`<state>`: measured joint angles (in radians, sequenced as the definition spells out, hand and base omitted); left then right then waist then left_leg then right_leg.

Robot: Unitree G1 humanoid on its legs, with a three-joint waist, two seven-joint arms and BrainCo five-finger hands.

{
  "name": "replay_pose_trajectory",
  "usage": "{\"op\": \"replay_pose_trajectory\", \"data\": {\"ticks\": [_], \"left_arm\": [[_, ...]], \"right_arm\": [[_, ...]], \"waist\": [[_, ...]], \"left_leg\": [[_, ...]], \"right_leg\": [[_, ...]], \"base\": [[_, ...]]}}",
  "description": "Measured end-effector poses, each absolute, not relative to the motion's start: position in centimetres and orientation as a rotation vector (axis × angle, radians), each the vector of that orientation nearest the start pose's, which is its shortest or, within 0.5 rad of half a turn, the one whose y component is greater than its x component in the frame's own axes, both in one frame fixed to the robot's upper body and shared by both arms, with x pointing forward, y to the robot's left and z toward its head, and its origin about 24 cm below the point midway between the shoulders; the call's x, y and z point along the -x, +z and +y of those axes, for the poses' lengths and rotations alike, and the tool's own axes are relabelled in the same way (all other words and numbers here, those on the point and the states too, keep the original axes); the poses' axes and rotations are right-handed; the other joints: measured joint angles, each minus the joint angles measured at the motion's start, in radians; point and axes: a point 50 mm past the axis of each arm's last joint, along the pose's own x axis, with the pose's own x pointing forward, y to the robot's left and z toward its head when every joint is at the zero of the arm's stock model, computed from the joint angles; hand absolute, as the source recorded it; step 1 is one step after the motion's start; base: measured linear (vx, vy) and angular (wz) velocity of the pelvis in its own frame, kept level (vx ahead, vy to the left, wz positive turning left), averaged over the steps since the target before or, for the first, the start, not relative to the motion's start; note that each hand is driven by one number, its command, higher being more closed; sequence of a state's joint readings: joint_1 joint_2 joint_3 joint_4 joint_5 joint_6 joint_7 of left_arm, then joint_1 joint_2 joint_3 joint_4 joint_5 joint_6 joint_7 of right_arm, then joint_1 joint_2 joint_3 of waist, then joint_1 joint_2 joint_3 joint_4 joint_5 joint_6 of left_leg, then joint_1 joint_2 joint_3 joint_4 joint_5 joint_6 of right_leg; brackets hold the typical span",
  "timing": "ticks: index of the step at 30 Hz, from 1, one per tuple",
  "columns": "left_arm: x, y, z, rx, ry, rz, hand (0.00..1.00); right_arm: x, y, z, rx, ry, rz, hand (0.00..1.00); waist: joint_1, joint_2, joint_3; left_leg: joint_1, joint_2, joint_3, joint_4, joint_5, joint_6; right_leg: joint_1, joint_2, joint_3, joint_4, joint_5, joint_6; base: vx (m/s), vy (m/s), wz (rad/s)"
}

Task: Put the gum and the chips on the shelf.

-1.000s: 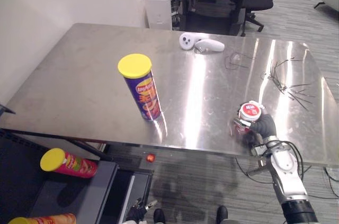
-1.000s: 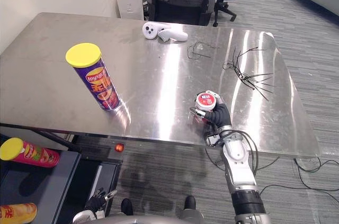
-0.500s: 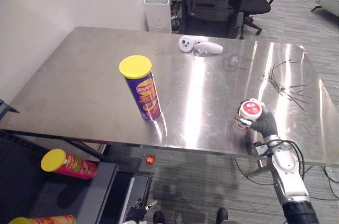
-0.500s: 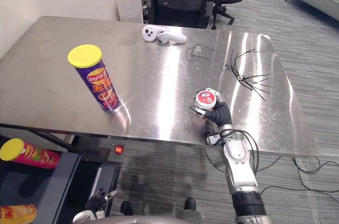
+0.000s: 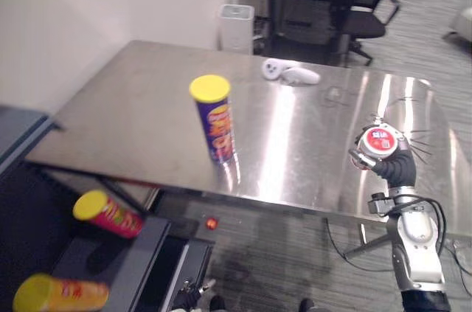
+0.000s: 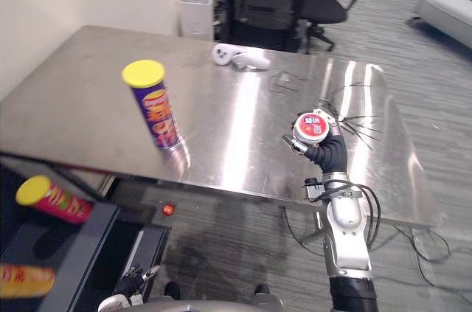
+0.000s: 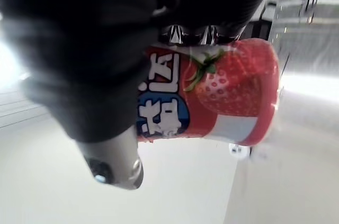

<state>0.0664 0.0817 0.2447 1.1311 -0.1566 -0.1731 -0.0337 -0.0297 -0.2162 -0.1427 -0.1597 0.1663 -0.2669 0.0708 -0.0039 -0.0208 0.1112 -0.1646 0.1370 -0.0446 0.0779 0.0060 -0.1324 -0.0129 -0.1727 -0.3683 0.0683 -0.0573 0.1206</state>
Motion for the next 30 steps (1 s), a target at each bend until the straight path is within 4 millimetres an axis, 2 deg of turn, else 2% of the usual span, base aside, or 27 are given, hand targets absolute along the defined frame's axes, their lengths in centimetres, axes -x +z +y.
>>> {"op": "replay_pose_trajectory", "data": {"ticks": [1, 2, 3, 4, 5, 7, 9, 10, 11, 12, 13, 14, 15, 16, 17, 18, 20, 23, 27, 30], "left_arm": [[-9.5, -15.8, 21.2, 0.185, 0.355, 0.976, 0.0], [-9.8, -15.7, 21.1, 0.184, 0.359, 0.963, 0.0], [-9.7, -15.7, 21.1, 0.182, 0.368, 0.967, 0.0], [-9.6, -15.8, 21.2, 0.18, 0.376, 0.971, 0.0], [-9.4, -15.7, 21.8, 0.208, 0.426, 0.971, 0.0], [-8.8, -15.9, 21.8, 0.223, 0.446, 0.988, 0.0], [-8.2, -16.1, 21.8, 0.222, 0.45, 1.003, 0.0], [-8.3, -16.0, 21.8, 0.224, 0.45, 0.998, 0.0], [-8.5, -15.9, 21.9, 0.221, 0.45, 0.988, 0.0], [-8.6, -15.8, 22.2, 0.215, 0.454, 0.976, 0.0], [-8.7, -15.7, 22.5, 0.213, 0.463, 0.968, 0.0], [-8.4, -15.7, 23.0, 0.225, 0.494, 0.969, 0.0], [-8.2, -15.8, 22.9, 0.23, 0.497, 0.977, 0.0], [-7.6, -16.0, 22.6, 0.241, 0.502, 1.003, 0.0], [-6.6, -16.3, 22.1, 0.257, 0.508, 1.03, 0.0], [-6.4, -16.3, 22.0, 0.259, 0.51, 1.037, 0.0], [-6.2, -16.3, 22.3, 0.25, 0.515, 1.038, 0.0], [-6.3, -16.3, 22.3, 0.226, 0.495, 1.045, 0.0], [-6.1, -16.4, 22.0, 0.21, 0.47, 1.066, 0.0], [-6.1, -16.3, 22.7, 0.189, 0.473, 1.063, 0.0]], "right_arm": [[-24.8, 12.5, -20.8, 0.087, -0.022, -0.488, 1.0], [-25.2, 13.4, -20.6, 0.08, -0.016, -0.523, 1.0], [-25.3, 14.0, -20.5, 0.078, -0.019, -0.55, 1.0], [-25.4, 14.2, -20.5, 0.076, -0.022, -0.558, 1.0], [-25.4, 14.8, -21.1, 0.086, -0.053, -0.58, 1.0], [-25.2, 15.2, -22.3, 0.091, -0.114, -0.597, 1.0], [-24.7, 15.3, -23.6, 0.099, -0.184, -0.6, 1.0], [-24.2, 15.3, -24.6, 0.107, -0.235, -0.603, 1.0], [-24.1, 15.3, -25.0, 0.103, -0.259, -0.601, 1.0], [-23.9, 15.3, -25.5, 0.101, -0.285, -0.605, 1.0], [-23.8, 15.3, -25.5, 0.099, -0.287, -0.607, 1.0], [-23.7, 15.4, -25.3, 0.094, -0.286, -0.616, 1.0], [-23.8, 15.3, -25.2, 0.085, -0.286, -0.618, 1.0], [-23.7, 15.3, -25.0, 0.064, -0.294, -0.625, 1.0], [-23.1, 15.1, -25.4, 0.073, -0.314, -0.616, 1.0], [-22.8, 14.8, -25.7, 0.076, -0.329, -0.604, 1.0], [-21.9, 14.0, -26.7, 0.086, -0.384, -0.571, 1.0], [-21.7, 13.9, -27.0, 0.088, -0.419, -0.567, 1.0], [-21.8, 13.5, -26.8, 0.086, -0.419, -0.549, 1.0], [-22.0, 13.4, -26.3, 0.078, -0.404, -0.543, 1.0]], "waist": [[0.009, 0.011, 0.01], [0.022, 0.043, 0.032], [0.04, 0.058, 0.041], [0.042, 0.055, 0.042], [0.04, 0.027, 0.053], [0.033, 0.031, 0.051], [0.026, 0.036, 0.049], [0.017, 0.06, 0.041], [0.015, 0.055, 0.043], [0.011, 0.045, 0.044], [0.009, 0.032, 0.037], [0.016, 0.017, 0.031], [0.02, 0.017, 0.031], [0.021, 0.013, 0.03], [0.012, 0.031, 0.028], [0.006, 0.038, 0.025], [-0.002, 0.033, 0.022], [-0.014, 0.033, 0.022], [-0.016, 0.032, 0.024], [-0.01, 0.013, 0.034]], "left_leg": [[-0.015, 0.003, -0.028, -0.007, 0.012, -0.006], [-0.039, 0.017, -0.068, -0.04, 0.025, -0.007], [-0.045, 0.035, -0.052, -0.098, 0.008, 0.021], [-0.049, 0.04, -0.009, -0.123, -0.024, 0.071], [-0.088, 0.043, 0.162, -0.104, -0.024, 0.134], [-0.109, 0.048, 0.334, 0.044, 0.032, 0.178], [-0.088, 0.067, 0.464, 0.159, 0.014, 0.183], [-0.105, 0.062, 0.508, 0.15, 0.041, 0.181], [-0.113, 0.055, 0.525, 0.134, 0.063, 0.196], [-0.114, 0.023, 0.526, 0.076, 0.118, 0.21], [-0.109, -0.001, 0.499, 0.005, 0.175, 0.197], [-0.081, -0.026, 0.487, -0.079, 0.165, 0.203], [-0.079, -0.018, 0.514, -0.049, 0.122, 0.198], [-0.069, -0.004, 0.575, 0.014, 0.042, 0.181], [-0.043, -0.009, 0.598, -0.029, 0.042, 0.156], [-0.04, -0.019, 0.602, -0.053, 0.042, 0.156], [-0.035, -0.056, 0.58, -0.117, 0.066, 0.169], [-0.017, -0.094, 0.554, -0.172, 0.089, 0.183], [-0.004, -0.112, 0.56, -0.172, 0.076, 0.198], [0.003, -0.116, 0.585, -0.172, 0.064, 0.206]], "right_leg": [[0.0, 0.007, -0.029, 0.006, -0.006, -0.004], [-0.008, 0.023, -0.086, 0.033, -0.028, -0.022], [-0.019, 0.028, -0.135, 0.048, -0.038, -0.041], [-0.018, 0.023, -0.162, 0.034, -0.039, -0.043], [-0.023, -0.018, -0.247, 0.024, -0.04, -0.048], [-0.02, -0.056, -0.355, 0.05, -0.045, -0.059], [-0.008, -0.072, -0.446, 0.076, -0.044, -0.056], [-0.004, -0.065, -0.507, 0.092, -0.044, -0.057], [-0.002, -0.069, -0.525, 0.1, -0.044, -0.058], [0.006, -0.068, -0.56, 0.103, -0.044, -0.062], [0.021, -0.051, -0.572, 0.058, -0.048, -0.07], [0.045, -0.035, -0.618, -0.018, -0.03, -0.043], [0.04, -0.036, -0.623, -0.013, -0.028, -0.041], [0.036, -0.049, -0.637, 0.003, -0.028, -0.04], [0.04, -0.053, -0.661, 0.026, -0.025, -0.035], [0.041, -0.054, -0.674, 0.032, -0.022, -0.031], [0.043, -0.067, -0.709, 0.033, -0.007, -0.02], [0.053, -0.079, -0.728, 0.034, 0.015, -0.013], [0.051, -0.125, -0.716, 0.099, 0.017, -0.016], [0.037, -0.138, -0.664, 0.112, 0.016, -0.018]], "base": [[-0.19, -0.097, 1.39], [-0.27, -0.13, 1.27], [-0.26, -0.133, 1.31], [-0.22, -0.112, 1.79], [-0.1, -0.044, 1.64], [-0.04, -0.005, 1.63], [0.02, 0.032, 1.6], [0.02, 0.035, 1.75], [-0.03, 0.058, 1.8], [-0.07, 0.076, 1.51], [-0.14, 0.102, 1.71], [-0.11, 0.088, 1.1], [-0.06, 0.087, 0.76], [0.05, 0.149, 0.5], [0.03, 0.156, 0.62], [-0.03, 0.187, 0.69], [-0.08, 0.136, 0.52], [-0.07, 0.112, 0.27], [-0.06, 0.081, 0.02], [-0.06, 0.05, -0.18]]}}
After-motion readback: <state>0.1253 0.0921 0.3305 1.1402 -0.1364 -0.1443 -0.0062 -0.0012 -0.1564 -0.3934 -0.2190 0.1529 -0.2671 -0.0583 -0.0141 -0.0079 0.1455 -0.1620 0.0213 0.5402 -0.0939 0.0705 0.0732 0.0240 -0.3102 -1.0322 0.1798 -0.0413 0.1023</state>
